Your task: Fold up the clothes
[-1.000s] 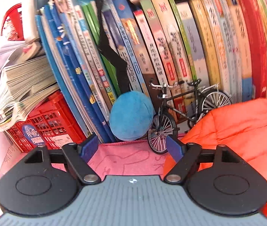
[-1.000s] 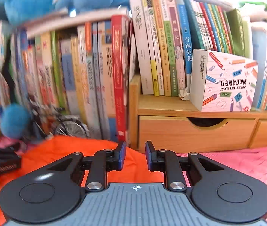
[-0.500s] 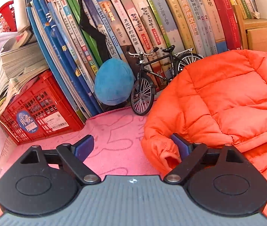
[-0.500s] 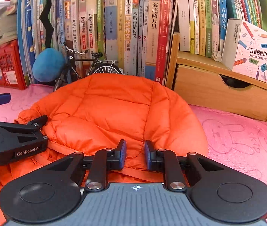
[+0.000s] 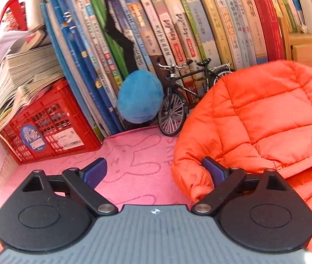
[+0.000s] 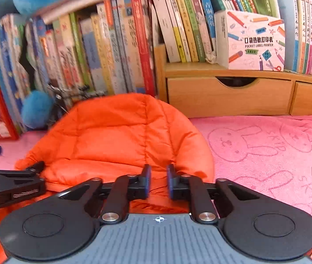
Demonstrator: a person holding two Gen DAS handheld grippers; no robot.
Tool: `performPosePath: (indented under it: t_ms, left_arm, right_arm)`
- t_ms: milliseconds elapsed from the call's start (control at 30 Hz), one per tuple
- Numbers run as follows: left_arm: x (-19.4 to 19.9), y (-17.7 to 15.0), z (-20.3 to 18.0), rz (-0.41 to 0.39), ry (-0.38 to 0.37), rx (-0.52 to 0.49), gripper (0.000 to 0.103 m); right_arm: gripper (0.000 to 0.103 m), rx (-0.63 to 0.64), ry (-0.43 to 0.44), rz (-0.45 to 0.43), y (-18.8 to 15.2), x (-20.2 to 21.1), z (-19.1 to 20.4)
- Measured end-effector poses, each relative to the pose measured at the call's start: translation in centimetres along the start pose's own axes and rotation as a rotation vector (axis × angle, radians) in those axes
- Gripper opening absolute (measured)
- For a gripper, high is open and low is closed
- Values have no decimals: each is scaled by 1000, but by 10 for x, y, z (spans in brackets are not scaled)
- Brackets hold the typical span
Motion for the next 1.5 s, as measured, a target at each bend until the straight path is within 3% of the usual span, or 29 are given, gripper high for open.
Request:
performPosePath:
  t_ms: [33, 133, 233, 333, 500, 567, 633, 767, 833, 900, 1000, 1067, 1100, 1133, 1167, 1233, 1333, 1400, 1500]
  left_arm:
    - [6, 0, 10, 5, -26, 36, 95]
    - [35, -1, 42, -8, -98, 127, 94]
    - [67, -15, 60, -49, -146, 130, 94]
    - [90, -35, 70, -74, -167, 108, 94]
    - [96, -68, 68, -33, -99, 34, 95]
    - [90, -76, 68, 7, -61, 32, 95]
    - [87, -79, 70, 28, -47, 51, 95]
    - [86, -82, 66, 31, -18, 27, 98]
    - [87, -83, 63, 28, -2, 4, 98]
    - [87, -83, 62, 25, 8, -11, 98]
    - [86, -83, 63, 29, 6, -8, 99]
    - [86, -83, 65, 32, 3, -1, 99]
    - [87, -83, 65, 27, 7, 2, 99]
    - [93, -82, 64, 4, 18, 5, 93]
    - [104, -80, 63, -37, -2, 11, 88]
    - [136, -66, 58, -124, -161, 30, 88]
    - [180, -33, 27, -194, -400, 18, 88]
    - [210, -18, -13, -293, -493, -70, 88]
    - [242, -13, -80, -432, -548, -244, 90]
  right_arm:
    - [46, -23, 45, -30, 0, 15, 0]
    - [50, -82, 141, -78, -1, 59, 1]
    - [61, -118, 194, -63, -8, 98, 3]
    - [71, -133, 190, -67, -30, 136, -16]
    - [70, -115, 11, -22, -74, 179, -73]
    - [60, -89, -60, -23, -85, 190, -94]
    - [57, -41, -156, -29, -90, 200, -111]
    - [57, -98, -369, -60, -85, 217, -148]
    - [59, -113, -433, -87, -81, 226, -157]
    - [62, -27, -446, -99, -75, 232, -154]
    - [77, 60, -504, -122, -61, 245, -160]
    - [92, -14, -575, -143, -50, 259, -188]
    - [92, -71, -609, -153, -46, 267, -207]
    - [92, -143, -634, -162, -43, 277, -230]
    - [92, -205, -644, -167, -43, 286, -250]
    - [92, -319, -651, -177, -47, 305, -289]
    - [92, -374, -674, -141, -54, 317, -319]
    - [92, -358, -687, -92, -58, 315, -328]
    - [97, -322, -686, -37, -64, 306, -330]
Point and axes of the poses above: each gripper's, at about its wrist camera, not at the fingertips, and x roughly against the way its jaws point, z to its left, y to its top, the point moved 2 cm from there along -x, roughly the way its jaws point, and after that the axes turned 11 degrees about y, right-handed, at the moved point
